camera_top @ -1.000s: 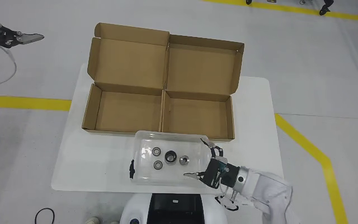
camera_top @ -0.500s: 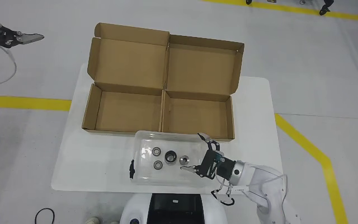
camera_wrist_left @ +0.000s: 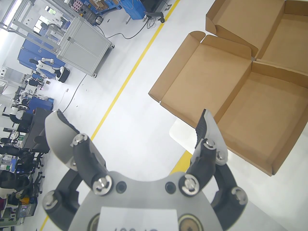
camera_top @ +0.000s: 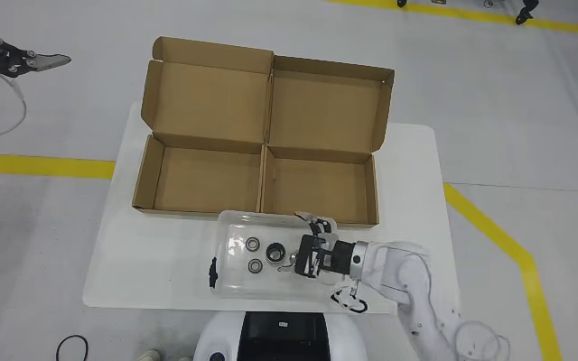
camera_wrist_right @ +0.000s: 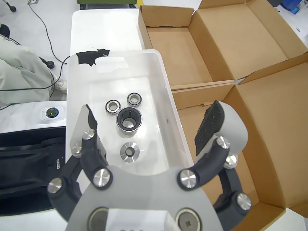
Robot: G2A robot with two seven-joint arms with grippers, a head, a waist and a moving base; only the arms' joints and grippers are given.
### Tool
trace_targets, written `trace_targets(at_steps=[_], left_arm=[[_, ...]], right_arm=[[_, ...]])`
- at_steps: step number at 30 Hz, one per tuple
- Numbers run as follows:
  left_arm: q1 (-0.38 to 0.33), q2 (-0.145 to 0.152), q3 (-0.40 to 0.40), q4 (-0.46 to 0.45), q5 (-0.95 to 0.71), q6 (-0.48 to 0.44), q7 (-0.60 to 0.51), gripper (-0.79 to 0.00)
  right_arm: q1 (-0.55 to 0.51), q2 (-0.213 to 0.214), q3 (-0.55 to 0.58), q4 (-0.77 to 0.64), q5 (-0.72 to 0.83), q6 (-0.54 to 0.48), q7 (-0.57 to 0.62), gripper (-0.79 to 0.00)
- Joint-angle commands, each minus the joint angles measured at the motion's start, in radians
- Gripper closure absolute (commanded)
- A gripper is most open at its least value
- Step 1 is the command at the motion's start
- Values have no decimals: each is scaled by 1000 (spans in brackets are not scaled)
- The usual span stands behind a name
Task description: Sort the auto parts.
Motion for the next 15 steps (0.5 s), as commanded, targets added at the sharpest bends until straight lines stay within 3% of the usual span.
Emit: trace_targets(at_steps=[1,15], left_arm=[[0,0,0,0,0,0,0,-785],[0,0,0,0,0,0,0,-785]], right_arm=[[25,-2,-30,25,7,8,24,-785],[66,-1,-150,86,-42,79,165,-767]])
